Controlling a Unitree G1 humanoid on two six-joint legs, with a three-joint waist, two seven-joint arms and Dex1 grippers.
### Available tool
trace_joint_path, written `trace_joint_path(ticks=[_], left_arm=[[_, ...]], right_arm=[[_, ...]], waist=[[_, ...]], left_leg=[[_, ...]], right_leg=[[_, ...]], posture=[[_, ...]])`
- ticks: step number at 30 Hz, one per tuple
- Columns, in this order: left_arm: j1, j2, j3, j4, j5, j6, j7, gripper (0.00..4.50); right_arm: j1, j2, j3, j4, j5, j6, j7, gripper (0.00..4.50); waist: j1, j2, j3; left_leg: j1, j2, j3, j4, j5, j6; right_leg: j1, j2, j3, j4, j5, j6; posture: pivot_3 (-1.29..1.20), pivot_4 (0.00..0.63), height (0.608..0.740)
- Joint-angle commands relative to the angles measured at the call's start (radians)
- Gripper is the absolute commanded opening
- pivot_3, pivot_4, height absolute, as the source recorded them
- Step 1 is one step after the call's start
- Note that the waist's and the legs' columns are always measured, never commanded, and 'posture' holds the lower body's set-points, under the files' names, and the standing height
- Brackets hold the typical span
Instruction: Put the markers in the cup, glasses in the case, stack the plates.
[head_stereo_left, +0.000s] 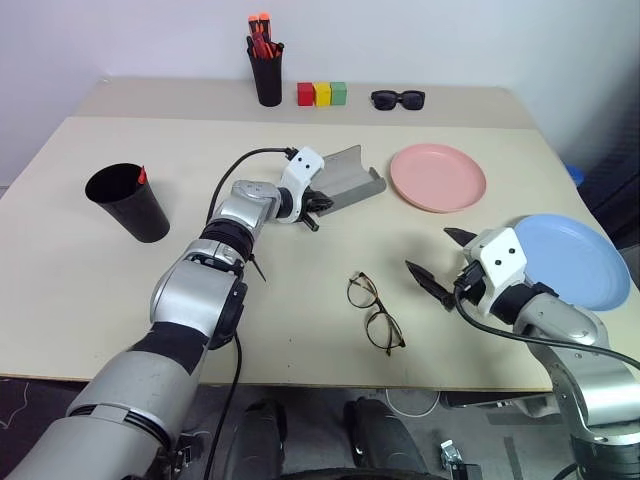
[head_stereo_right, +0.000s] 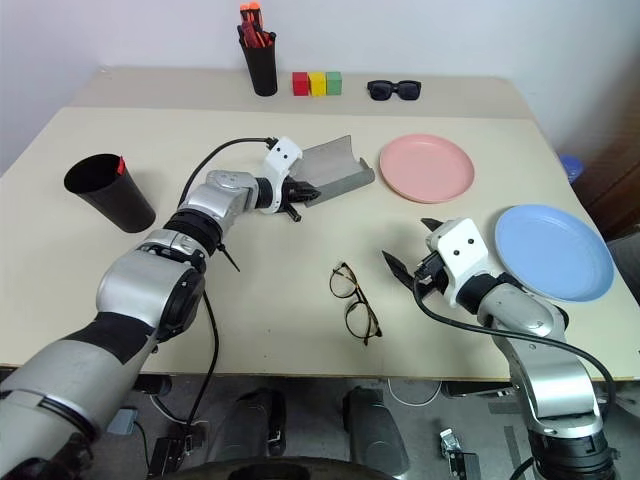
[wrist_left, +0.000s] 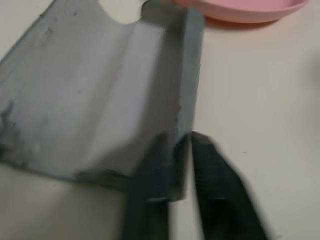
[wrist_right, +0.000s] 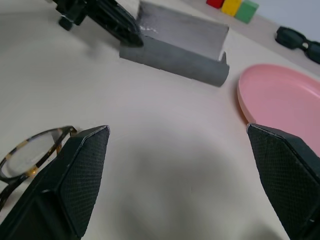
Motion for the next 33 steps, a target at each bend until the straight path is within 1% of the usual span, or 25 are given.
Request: trace_joint_path(ticks=[1,3,9,12,15,18,21,25,29,30,32,33], left_arm=[[-0.025,0.003,0.021,-0.012,0.003,-0.021,-0.032,0.02],[-0.011,0.018,0.018,-0.032,0.004,-0.054,-0.076,0.02],[0.093,0.108,-0.02,-0.161,0.011,-0.199,-0.311,0.02],[0.213,0.199,-0.045,-0.313,0.001,-0.228,-0.458,0.02],[0.321,0.277,-0.061,-0.463,-0.017,-0.202,-0.554,0.02],[0.391,0.323,-0.071,-0.571,-0.031,-0.17,-0.605,0.02],[0.436,0.352,-0.085,-0.631,-0.027,-0.153,-0.618,0.02],[0.431,0.352,-0.089,-0.632,-0.025,-0.125,-0.59,0.02],[0.418,0.354,-0.087,-0.632,-0.041,-0.096,-0.609,0.02],[0.416,0.355,-0.088,-0.631,-0.044,-0.089,-0.614,0.27],[0.413,0.357,-0.089,-0.626,-0.045,-0.088,-0.615,0.92],[0.413,0.358,-0.086,-0.627,-0.045,-0.1,-0.608,1.41]], right_arm=[[-0.001,-0.006,-0.032,-0.037,0.011,-0.009,-0.007,4.5],[-0.009,-0.005,-0.023,-0.028,0.007,-0.01,-0.007,4.5],[-0.048,0.01,0.029,0.003,-0.017,-0.016,-0.023,4.5],[-0.066,0.021,0.061,0.009,-0.015,-0.016,-0.019,4.5],[-0.076,0.024,0.082,0.014,-0.012,-0.015,-0.012,4.5],[-0.083,0.024,0.094,0.022,-0.009,-0.015,-0.005,4.5],[-0.094,0.021,0.106,0.035,-0.007,-0.015,0.006,4.5],[-0.107,0.02,0.109,0.047,-0.004,-0.011,0.015,4.5],[-0.111,0.019,0.112,0.046,-0.004,-0.007,0.018,4.5],[-0.112,0.019,0.112,0.045,-0.004,-0.006,0.019,4.5],[-0.11,0.017,0.112,0.04,-0.002,-0.002,0.019,4.5],[-0.107,0.014,0.111,0.034,0.001,0.004,0.02,4.5]], waist=[[-0.001,0.0,0.0],[-0.001,0.0,0.0],[-0.005,0.0,0.0],[-0.005,0.001,0.0],[-0.004,0.001,0.0],[0.001,0.001,0.0],[0.001,0.0,0.0],[0.0,0.001,-0.001],[0.001,0.001,-0.001],[0.0,0.001,-0.001],[-0.001,0.001,-0.001],[0.0,0.001,-0.001]], left_leg=[[0.0,0.0,0.0,0.0,0.0,0.0],[0.0,0.0,0.0,0.0,0.0,0.0],[0.001,0.0,0.0,-0.001,0.0,0.0],[0.001,0.0,0.0,0.0,0.0,0.0],[0.001,0.001,0.0,0.0,0.0,0.0],[0.001,0.001,0.0,0.001,0.0,0.0],[0.0,0.001,0.0,0.002,0.0,0.0],[0.001,0.001,0.0,0.002,0.0,0.0],[0.001,0.001,0.0,0.002,0.0,0.0],[0.001,0.001,0.0,0.002,0.0,0.0],[0.001,0.001,0.0,0.002,0.0,0.0],[0.001,0.001,0.0,0.002,0.0,0.0]], right_leg=[[0.0,0.0,0.0,0.0,0.0,0.0],[0.0,0.0,0.0,0.0,0.0,0.0],[0.0,0.0,0.0,0.001,0.0,0.0],[0.0,0.0,0.0,0.001,0.0,0.0],[0.0,0.0,0.0,0.001,0.0,0.0],[0.0,0.0,0.0,0.002,0.0,0.0],[0.001,-0.001,0.0,0.001,0.0,-0.001],[0.001,0.0,0.0,0.002,0.0,0.0],[0.001,0.0,0.0,0.002,0.0,0.0],[0.001,0.0,0.0,0.002,0.0,0.0],[0.001,0.0,0.0,0.002,0.0,0.0],[0.001,0.0,0.0,0.002,0.0,0.0]], posture=[[0.0,0.15,0.725],[0.0,0.15,0.725],[0.0,0.15,0.725],[0.0,0.15,0.725],[0.0,0.15,0.725],[0.0,0.15,0.725],[0.0,0.15,0.725],[0.0,0.15,0.725],[0.0,0.15,0.725],[0.0,0.15,0.725],[0.0,0.15,0.725],[0.0,0.15,0.725]])
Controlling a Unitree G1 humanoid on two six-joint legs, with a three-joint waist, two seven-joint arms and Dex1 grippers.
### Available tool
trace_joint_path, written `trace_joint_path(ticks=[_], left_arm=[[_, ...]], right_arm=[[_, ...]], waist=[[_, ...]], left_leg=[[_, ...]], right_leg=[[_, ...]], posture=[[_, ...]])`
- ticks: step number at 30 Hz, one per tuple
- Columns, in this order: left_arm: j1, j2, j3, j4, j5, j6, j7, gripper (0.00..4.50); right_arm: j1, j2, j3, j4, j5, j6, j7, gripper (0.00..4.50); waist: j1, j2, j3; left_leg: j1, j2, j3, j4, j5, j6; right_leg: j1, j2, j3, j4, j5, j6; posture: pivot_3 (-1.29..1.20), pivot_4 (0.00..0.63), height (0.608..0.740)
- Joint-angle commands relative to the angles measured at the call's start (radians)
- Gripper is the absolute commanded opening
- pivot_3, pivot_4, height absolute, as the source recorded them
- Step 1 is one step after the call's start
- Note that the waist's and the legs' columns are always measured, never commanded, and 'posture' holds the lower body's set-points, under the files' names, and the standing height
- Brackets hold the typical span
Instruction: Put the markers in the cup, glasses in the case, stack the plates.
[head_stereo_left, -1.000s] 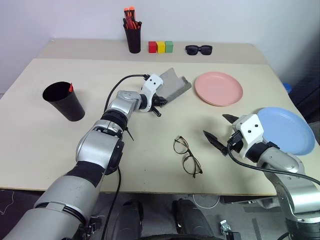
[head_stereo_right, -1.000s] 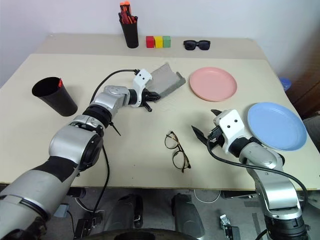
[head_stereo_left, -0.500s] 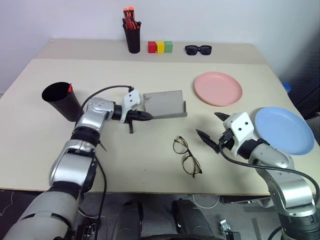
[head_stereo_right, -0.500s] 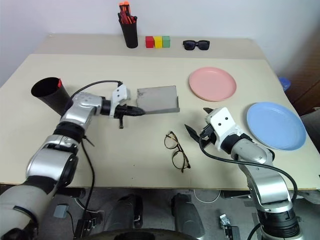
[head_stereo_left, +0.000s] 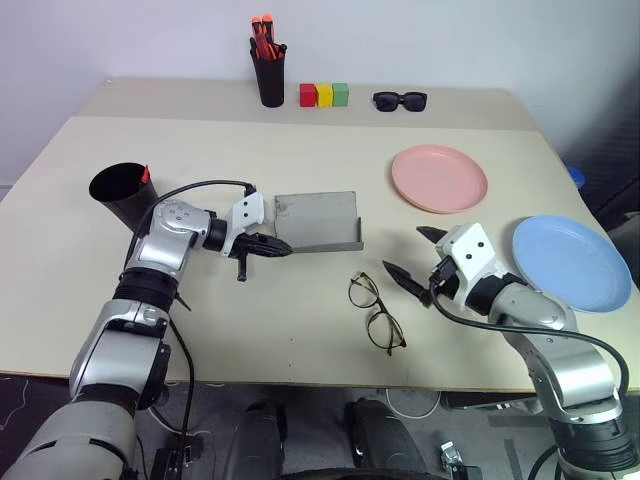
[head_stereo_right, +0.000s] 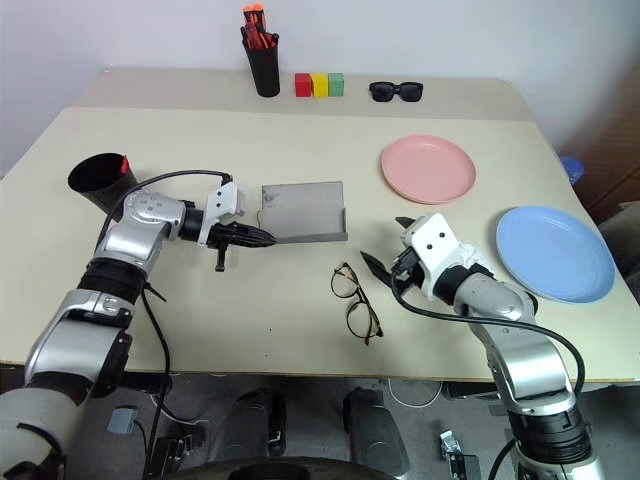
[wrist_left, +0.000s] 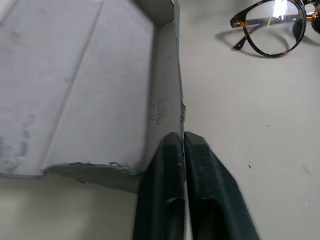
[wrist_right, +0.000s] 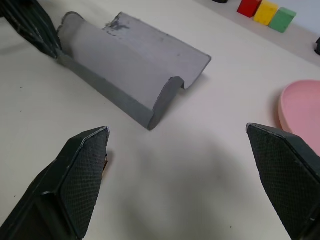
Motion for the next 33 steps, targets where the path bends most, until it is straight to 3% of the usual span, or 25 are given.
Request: trace_joint_path(ticks=[1,3,8,11,16,21,26,32,33], left_arm=[[-0.013,0.008,-0.002,-0.008,0.0,-0.021,0.011,1.97],[-0.02,0.006,0.016,-0.008,-0.014,-0.028,0.025,2.93],[-0.044,-0.004,0.08,-0.065,-0.079,-0.013,0.081,2.93],[0.012,0.008,0.089,-0.211,-0.095,0.0,0.113,2.93],[0.218,0.029,0.083,-0.571,-0.14,0.088,0.175,2.93],[0.436,0.033,0.029,-0.789,-0.111,0.13,0.256,2.93],[0.57,0.04,0.026,-0.912,-0.132,0.207,0.335,2.93],[0.615,0.062,0.04,-0.964,-0.154,0.256,0.383,2.93],[0.618,0.067,0.04,-0.968,-0.159,0.258,0.387,2.98]], right_arm=[[-0.006,-0.006,-0.014,-0.035,0.017,0.01,0.006,4.5],[-0.005,-0.008,-0.02,-0.051,0.035,0.034,0.009,4.5],[-0.008,-0.015,-0.035,-0.105,0.092,0.125,0.008,4.5],[0.004,-0.03,-0.038,-0.152,0.116,0.205,-0.004,4.5],[0.035,-0.099,-0.013,-0.24,0.117,0.364,-0.024,4.5],[-0.001,-0.098,0.017,-0.288,0.159,0.553,-0.062,4.5],[-0.046,-0.044,0.019,-0.283,0.212,0.67,-0.089,4.5],[-0.067,-0.017,0.038,-0.25,0.228,0.74,-0.118,4.5],[-0.068,-0.012,0.039,-0.246,0.231,0.748,-0.122,4.24]], waist=[[0.001,0.0,0.0],[0.001,0.0,0.0],[0.0,0.0,0.0],[0.0,0.0,0.0],[-0.005,0.001,-0.001],[-0.004,0.001,-0.001],[-0.002,0.001,-0.001],[-0.004,0.001,-0.001],[-0.004,0.001,-0.001]], left_leg=[[0.0,0.0,0.0,0.0,0.0,0.0],[0.0,0.0,0.0,0.0,0.0,0.0],[0.0,0.0,0.0,0.0,0.0,0.0],[0.0,0.0,0.0,0.0,0.0,0.0],[0.0,0.001,0.0,0.0,0.0,0.0],[0.001,0.001,0.0,0.0,0.0,0.0],[0.001,0.001,0.0,0.001,0.0,0.0],[0.001,0.001,0.0,0.001,0.0,0.0],[0.001,0.001,0.0,0.001,0.0,0.0]], right_leg=[[0.0,0.0,0.0,0.0,0.0,0.0],[0.0,0.0,0.0,0.0,0.0,0.0],[0.0,0.0,0.0,0.001,0.0,0.0],[0.0,0.0,0.0,0.001,0.0,0.0],[0.0,0.0,0.001,0.001,0.0,0.0],[0.0,0.0,0.001,0.002,0.0,0.0],[0.0,0.0,0.001,0.002,-0.001,-0.001],[0.0,0.0,0.001,0.001,-0.002,-0.003],[0.0,0.0,0.001,0.001,-0.002,-0.003]], posture=[[0.0,0.15,0.725],[0.0,0.15,0.725],[0.0,0.15,0.725],[0.0,0.15,0.725],[0.0,0.15,0.725],[0.0,0.15,0.725],[0.0,0.15,0.725],[0.0,0.15,0.725],[0.0,0.15,0.725]])
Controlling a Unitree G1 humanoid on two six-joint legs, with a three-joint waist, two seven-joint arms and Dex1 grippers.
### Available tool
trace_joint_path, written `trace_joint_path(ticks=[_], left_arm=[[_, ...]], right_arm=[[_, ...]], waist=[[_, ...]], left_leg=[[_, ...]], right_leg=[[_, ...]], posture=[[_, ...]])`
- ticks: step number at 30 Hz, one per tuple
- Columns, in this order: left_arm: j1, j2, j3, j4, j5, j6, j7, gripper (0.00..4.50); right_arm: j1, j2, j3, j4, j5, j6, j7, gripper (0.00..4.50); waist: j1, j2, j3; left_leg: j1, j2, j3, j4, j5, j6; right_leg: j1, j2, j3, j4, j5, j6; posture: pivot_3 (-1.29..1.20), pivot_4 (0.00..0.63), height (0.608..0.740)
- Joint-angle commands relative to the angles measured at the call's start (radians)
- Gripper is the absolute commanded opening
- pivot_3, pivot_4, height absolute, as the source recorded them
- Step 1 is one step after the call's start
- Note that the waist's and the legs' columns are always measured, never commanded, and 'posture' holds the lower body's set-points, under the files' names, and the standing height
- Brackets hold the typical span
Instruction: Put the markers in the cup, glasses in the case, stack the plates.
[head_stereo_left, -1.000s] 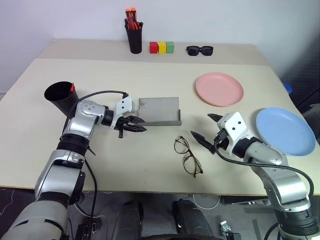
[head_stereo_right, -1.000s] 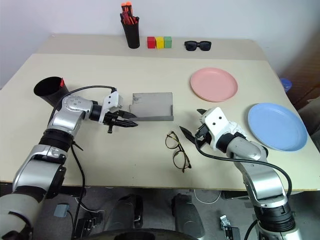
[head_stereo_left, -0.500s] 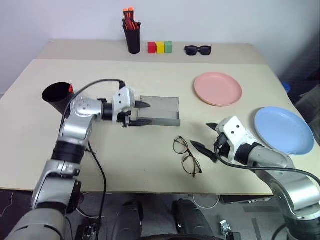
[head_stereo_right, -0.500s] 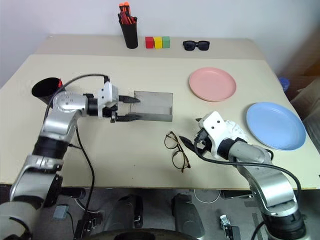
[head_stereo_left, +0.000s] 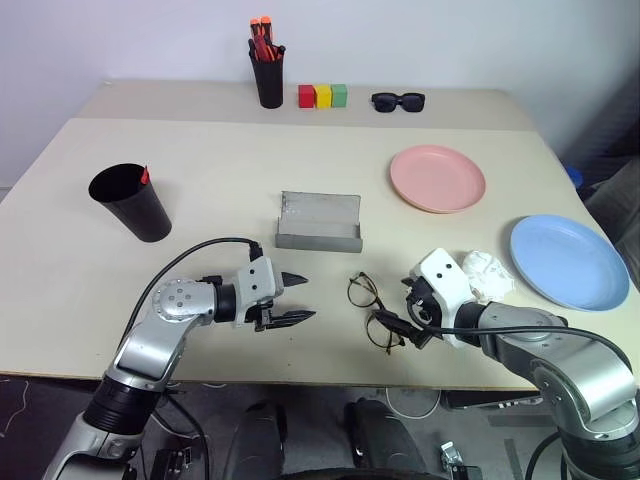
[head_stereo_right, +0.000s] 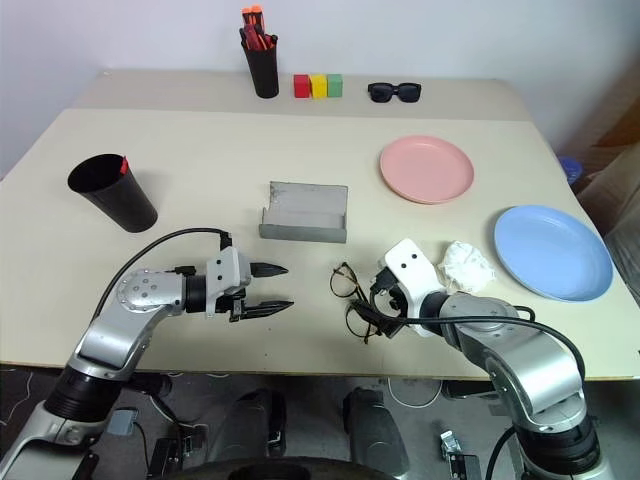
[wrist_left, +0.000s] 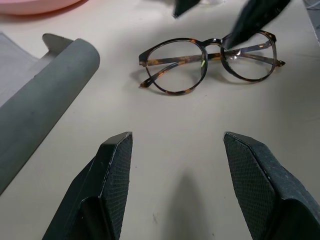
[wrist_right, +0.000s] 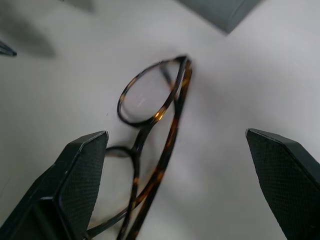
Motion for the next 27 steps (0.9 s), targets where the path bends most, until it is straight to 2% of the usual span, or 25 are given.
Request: trace_joint_path(ticks=[1,3,8,9,15,19,23,27], left_arm=[[0.005,0.016,0.028,-0.045,-0.027,0.012,0.02,3.0],[0.011,0.021,0.032,-0.049,-0.034,0.018,0.032,3.0],[0.018,0.032,0.032,-0.049,-0.05,0.021,0.05,3.0],[0.019,0.033,0.031,-0.049,-0.051,0.021,0.053,3.0],[0.02,0.036,0.038,-0.051,-0.063,0.023,0.071,3.0],[0.029,0.033,0.074,-0.043,-0.073,0.029,0.107,3.0],[0.045,0.0,0.16,-0.012,-0.099,0.034,0.197,3.0],[0.059,-0.025,0.222,0.011,-0.1,0.023,0.269,3.0]], right_arm=[[-0.022,0.017,-0.004,0.002,0.017,0.023,-0.014,3.95],[-0.028,0.037,-0.007,0.013,0.025,0.038,-0.025,3.24],[-0.049,0.08,-0.016,0.028,0.045,0.083,-0.046,0.49],[-0.051,0.081,-0.013,0.028,0.046,0.087,-0.049,0.06],[-0.067,0.054,-0.016,0.022,0.051,0.094,-0.051,0.06],[-0.104,-0.07,0.023,0.021,0.001,-0.037,0.006,0.06],[-0.26,-0.133,0.053,0.099,-0.035,-0.195,0.079,0.06],[-0.477,-0.098,0.171,0.263,-0.122,-0.37,0.148,0.06]], waist=[[0.0,0.0,0.0],[-0.001,0.0,0.0],[-0.001,0.0,0.0],[-0.001,0.0,0.0],[0.0,-0.001,-0.001],[-0.001,-0.001,0.0],[-0.013,0.0,0.0],[-0.028,0.0,0.0]], left_leg=[[0.0,0.0,0.0,0.0,0.0,0.0],[0.0,0.0,0.0,0.0,0.0,0.0],[0.0,0.0,0.0,0.0,0.0,0.0],[0.0,0.0,0.0,0.0,0.0,0.0],[0.0,0.0,0.0,0.0,0.0,0.0],[0.0,0.0,0.0,0.0,0.0,0.0],[0.0,0.0,0.001,0.0,0.0,0.0],[0.0,0.0,0.0,-0.001,0.0,0.0]], right_leg=[[0.0,0.0,0.0,0.0,0.0,0.0],[0.0,0.0,0.0,0.0,0.0,0.0],[0.0,0.0,0.0,0.0,0.0,0.0],[0.0,0.0,0.0,0.0,0.0,0.0],[0.0,0.0,0.0,0.0,0.0,0.0],[0.0,0.0,0.0,-0.001,0.0,0.0],[-0.001,0.0,0.0,-0.001,0.0,0.0],[-0.001,0.0,0.0,-0.001,0.001,0.002]], posture=[[0.0,0.15,0.725],[0.0,0.15,0.725],[0.0,0.15,0.725],[0.0,0.15,0.725],[0.0,0.15,0.725],[0.0,0.15,0.725],[0.0,0.15,0.725],[0.0,0.15,0.725]])
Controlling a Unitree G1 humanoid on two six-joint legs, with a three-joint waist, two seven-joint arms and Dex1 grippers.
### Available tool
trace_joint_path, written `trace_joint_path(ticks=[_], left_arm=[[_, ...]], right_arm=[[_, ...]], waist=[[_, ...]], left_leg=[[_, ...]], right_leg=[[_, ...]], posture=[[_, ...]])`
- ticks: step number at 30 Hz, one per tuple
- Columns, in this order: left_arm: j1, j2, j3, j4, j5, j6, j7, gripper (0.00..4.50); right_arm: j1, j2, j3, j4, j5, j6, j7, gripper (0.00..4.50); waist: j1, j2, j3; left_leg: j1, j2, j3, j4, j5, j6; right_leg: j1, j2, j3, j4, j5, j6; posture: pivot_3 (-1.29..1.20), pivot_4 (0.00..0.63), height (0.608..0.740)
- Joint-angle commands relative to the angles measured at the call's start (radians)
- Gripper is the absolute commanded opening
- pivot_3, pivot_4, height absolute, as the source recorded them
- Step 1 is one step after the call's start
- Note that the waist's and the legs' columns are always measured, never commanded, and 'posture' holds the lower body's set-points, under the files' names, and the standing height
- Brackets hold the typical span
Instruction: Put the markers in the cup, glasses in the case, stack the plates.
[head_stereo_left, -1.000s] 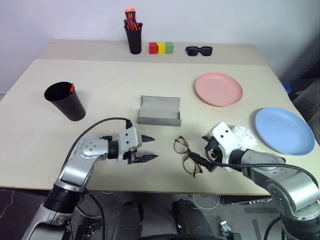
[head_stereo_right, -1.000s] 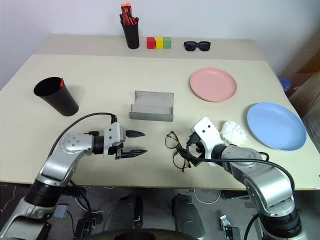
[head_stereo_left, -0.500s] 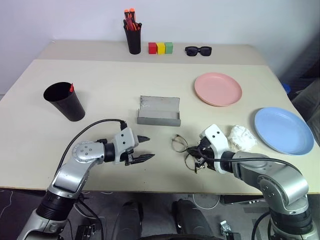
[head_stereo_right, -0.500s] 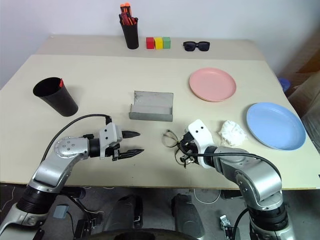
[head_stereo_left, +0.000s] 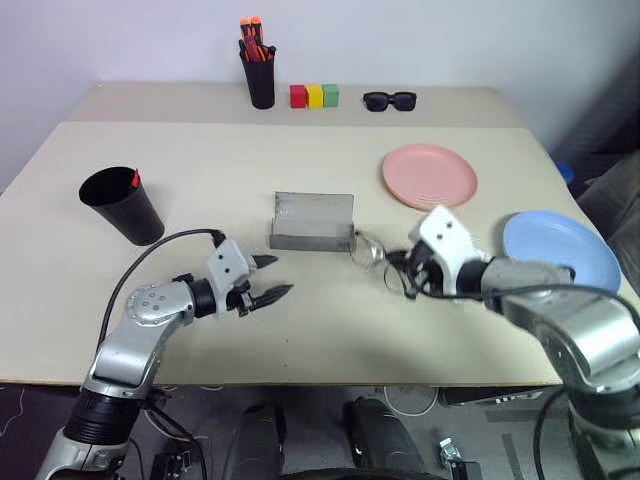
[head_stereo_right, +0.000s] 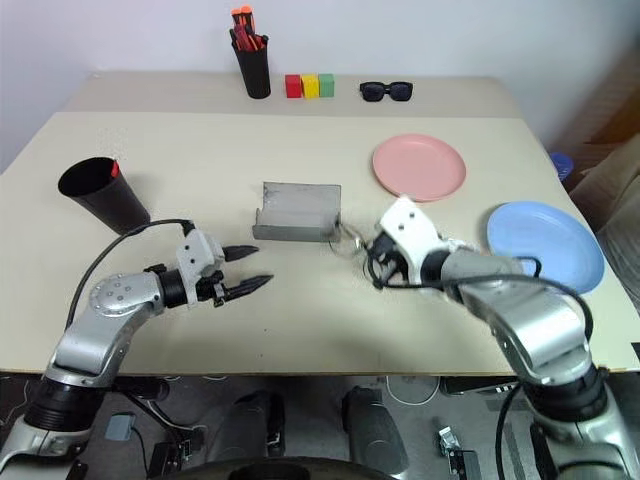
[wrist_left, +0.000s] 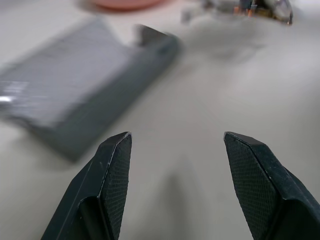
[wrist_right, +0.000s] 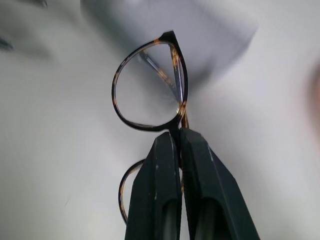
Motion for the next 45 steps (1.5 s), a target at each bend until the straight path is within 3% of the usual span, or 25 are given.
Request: trace_joint_path(ticks=[1,5,10,13,27,33,34,37,41,45], left_arm=[[0.009,-0.008,0.054,0.009,-0.003,-0.026,0.056,3.0],[0.02,-0.005,0.068,0.01,0.0,-0.039,0.085,3.0],[0.076,0.017,0.114,-0.049,-0.029,-0.026,0.096,3.0],[0.123,0.03,0.15,-0.103,-0.057,-0.008,0.1,3.0],[0.14,0.041,0.16,-0.135,-0.07,0.025,0.131,3.0],[0.1,0.036,0.159,-0.116,-0.083,0.049,0.138,3.0],[0.089,0.032,0.16,-0.112,-0.091,0.058,0.14,3.0],[0.023,0.015,0.149,-0.083,-0.118,0.107,0.151,2.12],[-0.185,-0.027,0.07,0.047,-0.068,0.165,0.2,0.08],[-0.476,-0.104,0.006,0.332,0.023,0.19,0.293,0.04]], right_arm=[[-0.153,0.054,0.106,0.147,-0.096,-0.176,0.049,0.06],[-0.319,0.159,0.259,0.439,-0.267,-0.414,0.077,0.06],[-0.439,0.325,0.33,0.82,-0.378,-0.676,0.102,0.06],[-0.448,0.367,0.335,0.954,-0.418,-0.765,0.126,0.06],[-0.359,0.339,0.281,0.868,-0.443,-0.702,0.264,0.06],[-0.364,0.347,0.244,0.841,-0.451,-0.703,0.241,2.97],[-0.363,0.346,0.236,0.829,-0.449,-0.701,0.238,2.97],[-0.351,0.338,0.201,0.781,-0.439,-0.685,0.225,3.04],[-0.255,0.282,0.145,0.609,-0.413,-0.647,0.239,3.04],[-0.067,0.225,0.093,0.344,-0.371,-0.614,0.246,3.04]], waist=[[-0.004,0.0,0.0],[-0.003,0.0,0.0],[-0.002,0.0,0.0],[0.0,0.0,0.0],[-0.002,0.001,0.001],[0.0,0.001,0.001],[0.0,0.001,0.001],[0.0,0.001,0.001],[0.023,0.0,0.001],[0.037,0.0,0.001]], left_leg=[[0.0,0.0,0.0,0.0,0.0,0.0],[0.0,0.0,0.001,-0.001,0.0,0.0],[-0.001,0.0,0.002,-0.001,0.0,0.0],[-0.001,0.0,0.002,-0.001,0.0,0.0],[0.0,0.0,0.002,-0.001,0.0,0.0],[-0.001,0.0,0.002,-0.001,0.0,0.0],[-0.001,0.0,0.002,-0.001,0.0,0.0],[-0.001,0.0,0.002,-0.001,0.0,0.0],[-0.001,-0.001,0.001,-0.001,0.0,0.0],[-0.002,-0.002,0.0,0.0,0.0,0.0]], right_leg=[[0.0,0.0,0.0,0.0,0.0,0.0],[-0.001,0.0,0.0,0.0,0.0,0.0],[-0.001,-0.001,0.0,0.0,0.0,0.0],[-0.001,-0.001,0.0,0.0,0.0,0.0],[-0.001,-0.002,0.0,0.001,0.0,0.0],[-0.001,-0.002,0.0,0.0,0.0,0.0],[-0.001,-0.002,0.0,0.001,0.0,0.0],[-0.001,-0.002,0.0,0.001,0.0,0.0],[0.0,-0.002,-0.002,0.0,0.0,0.0],[0.001,-0.001,-0.002,-0.001,0.0,0.0]], posture=[[0.0,0.15,0.725],[0.0,0.15,0.725],[0.0,0.15,0.725],[0.0,0.15,0.725],[0.0,0.15,0.725],[0.0,0.15,0.725],[0.0,0.15,0.725],[0.0,0.15,0.725],[0.0,0.15,0.725],[0.0,0.15,0.725]])
